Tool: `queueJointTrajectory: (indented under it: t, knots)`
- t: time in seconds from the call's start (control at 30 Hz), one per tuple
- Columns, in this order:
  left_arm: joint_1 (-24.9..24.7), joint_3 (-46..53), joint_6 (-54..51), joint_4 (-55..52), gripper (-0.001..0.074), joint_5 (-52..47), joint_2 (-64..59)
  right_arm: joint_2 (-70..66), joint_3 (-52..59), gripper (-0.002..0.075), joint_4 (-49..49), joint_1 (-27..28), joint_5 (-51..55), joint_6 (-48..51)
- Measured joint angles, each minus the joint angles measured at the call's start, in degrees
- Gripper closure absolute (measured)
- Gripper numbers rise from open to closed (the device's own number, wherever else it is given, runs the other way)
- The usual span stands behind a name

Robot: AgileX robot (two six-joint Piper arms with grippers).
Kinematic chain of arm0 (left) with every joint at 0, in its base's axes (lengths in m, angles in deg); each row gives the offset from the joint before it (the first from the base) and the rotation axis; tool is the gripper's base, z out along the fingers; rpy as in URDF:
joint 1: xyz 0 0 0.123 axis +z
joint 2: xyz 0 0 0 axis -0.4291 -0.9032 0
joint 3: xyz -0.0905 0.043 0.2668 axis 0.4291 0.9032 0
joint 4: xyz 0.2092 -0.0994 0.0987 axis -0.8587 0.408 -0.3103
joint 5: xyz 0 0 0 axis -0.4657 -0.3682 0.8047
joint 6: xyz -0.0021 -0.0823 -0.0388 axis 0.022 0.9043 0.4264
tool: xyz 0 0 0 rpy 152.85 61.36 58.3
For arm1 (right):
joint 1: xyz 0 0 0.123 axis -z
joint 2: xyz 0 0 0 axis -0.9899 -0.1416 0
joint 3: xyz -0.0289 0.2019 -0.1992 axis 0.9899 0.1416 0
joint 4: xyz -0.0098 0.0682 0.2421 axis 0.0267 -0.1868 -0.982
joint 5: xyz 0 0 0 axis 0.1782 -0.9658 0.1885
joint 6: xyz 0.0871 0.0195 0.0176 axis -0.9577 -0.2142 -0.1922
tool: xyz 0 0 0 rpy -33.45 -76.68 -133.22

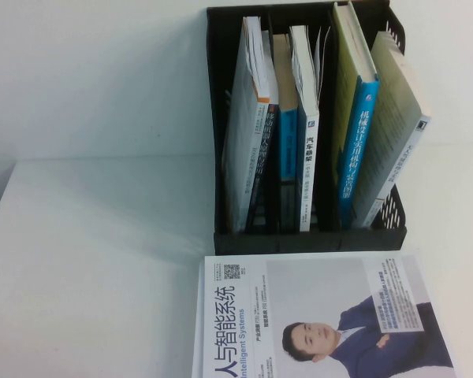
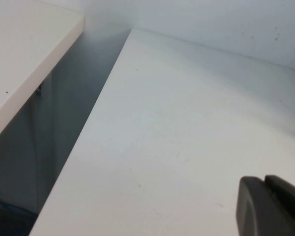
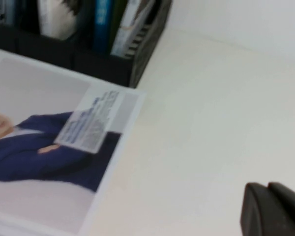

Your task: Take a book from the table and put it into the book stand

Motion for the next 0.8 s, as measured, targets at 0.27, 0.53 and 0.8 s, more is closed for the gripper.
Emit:
queueJointTrajectory:
  t: [0.27,0.53,0.8]
  knots:
    - [0.0,0.0,0.0,-0.2,0.0737,0.0,0.0,5.5,8.8,0.0729,-6.4,15.6,-26.2,-2.4]
    - [0.0,0.0,0.0,-0.2,0.0737,0.0,0.0,8.4,23.5,0.0729,-14.7,20.2,-30.3,-2.7]
    - [0.0,0.0,0.1,-0.4,0.0737,0.0,0.1,8.4,23.5,0.0729,-13.4,20.2,-23.0,-1.4]
